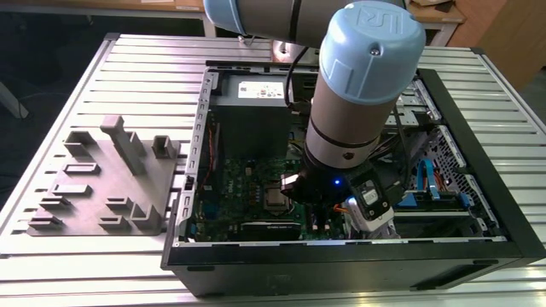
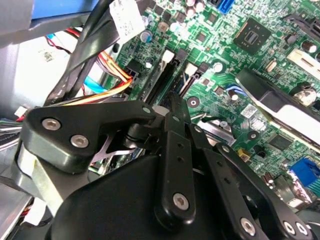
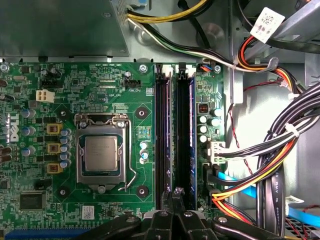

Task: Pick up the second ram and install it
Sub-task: 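Press down the second ram until it locks into place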

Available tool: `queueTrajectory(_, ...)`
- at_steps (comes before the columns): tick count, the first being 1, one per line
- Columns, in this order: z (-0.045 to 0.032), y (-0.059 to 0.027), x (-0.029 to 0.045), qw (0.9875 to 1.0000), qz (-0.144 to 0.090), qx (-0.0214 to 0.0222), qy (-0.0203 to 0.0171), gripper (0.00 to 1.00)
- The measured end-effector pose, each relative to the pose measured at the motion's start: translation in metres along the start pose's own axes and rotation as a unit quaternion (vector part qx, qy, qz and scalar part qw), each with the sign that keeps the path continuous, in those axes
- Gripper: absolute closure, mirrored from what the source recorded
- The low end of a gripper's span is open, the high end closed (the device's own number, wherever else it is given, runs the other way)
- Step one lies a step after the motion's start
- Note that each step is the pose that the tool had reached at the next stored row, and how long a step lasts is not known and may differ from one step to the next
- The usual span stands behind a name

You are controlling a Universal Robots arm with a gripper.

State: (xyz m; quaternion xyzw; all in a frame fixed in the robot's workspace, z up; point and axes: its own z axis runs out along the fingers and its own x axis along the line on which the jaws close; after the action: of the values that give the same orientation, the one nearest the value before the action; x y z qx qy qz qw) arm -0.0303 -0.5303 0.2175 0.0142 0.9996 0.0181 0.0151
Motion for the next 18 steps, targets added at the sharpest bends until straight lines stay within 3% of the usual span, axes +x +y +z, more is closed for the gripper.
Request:
queueTrajectory(4, -0.0026, 0.0004, -0.0002, 1.0000, 0.000, -0.0013, -0.0004, 0.93)
queueTrajectory(10, -0.0192, 0.0007, -0.0006, 1.0000, 0.000, -0.0001, 0.0000, 0.93)
queueTrajectory(18, -0.0197, 0.0046, -0.0005, 1.0000, 0.000, -0.0001, 0.0000, 0.93)
